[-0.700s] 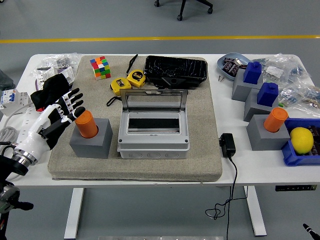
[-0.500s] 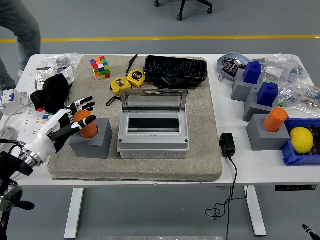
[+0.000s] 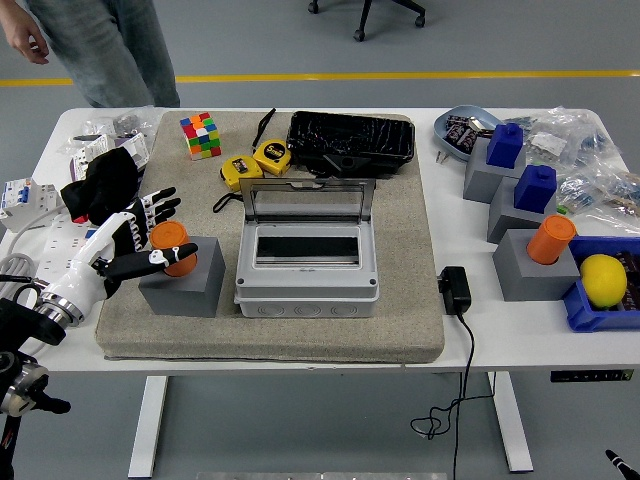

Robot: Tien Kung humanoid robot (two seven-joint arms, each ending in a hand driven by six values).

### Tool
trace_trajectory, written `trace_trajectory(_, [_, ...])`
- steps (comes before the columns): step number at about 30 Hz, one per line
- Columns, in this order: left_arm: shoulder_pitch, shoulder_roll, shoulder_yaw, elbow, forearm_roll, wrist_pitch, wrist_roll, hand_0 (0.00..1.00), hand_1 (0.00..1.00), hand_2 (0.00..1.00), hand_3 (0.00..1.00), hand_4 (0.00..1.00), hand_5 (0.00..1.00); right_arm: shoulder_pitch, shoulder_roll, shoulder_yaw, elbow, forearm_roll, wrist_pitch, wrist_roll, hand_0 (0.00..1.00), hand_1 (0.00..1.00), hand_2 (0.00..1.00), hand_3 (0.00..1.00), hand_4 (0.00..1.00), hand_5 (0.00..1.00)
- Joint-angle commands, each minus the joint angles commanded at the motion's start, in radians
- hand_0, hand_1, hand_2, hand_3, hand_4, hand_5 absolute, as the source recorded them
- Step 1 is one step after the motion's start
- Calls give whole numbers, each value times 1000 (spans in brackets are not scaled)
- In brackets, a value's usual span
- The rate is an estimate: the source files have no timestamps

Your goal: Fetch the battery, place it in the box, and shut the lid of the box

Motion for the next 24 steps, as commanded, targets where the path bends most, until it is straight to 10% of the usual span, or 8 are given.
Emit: trace_trajectory(24, [-13, -51, 19, 31, -130, 21, -31, 870, 882, 782, 794, 998, 23, 4, 1, 9, -1, -4, 1, 0, 853, 841, 802, 823, 998, 998])
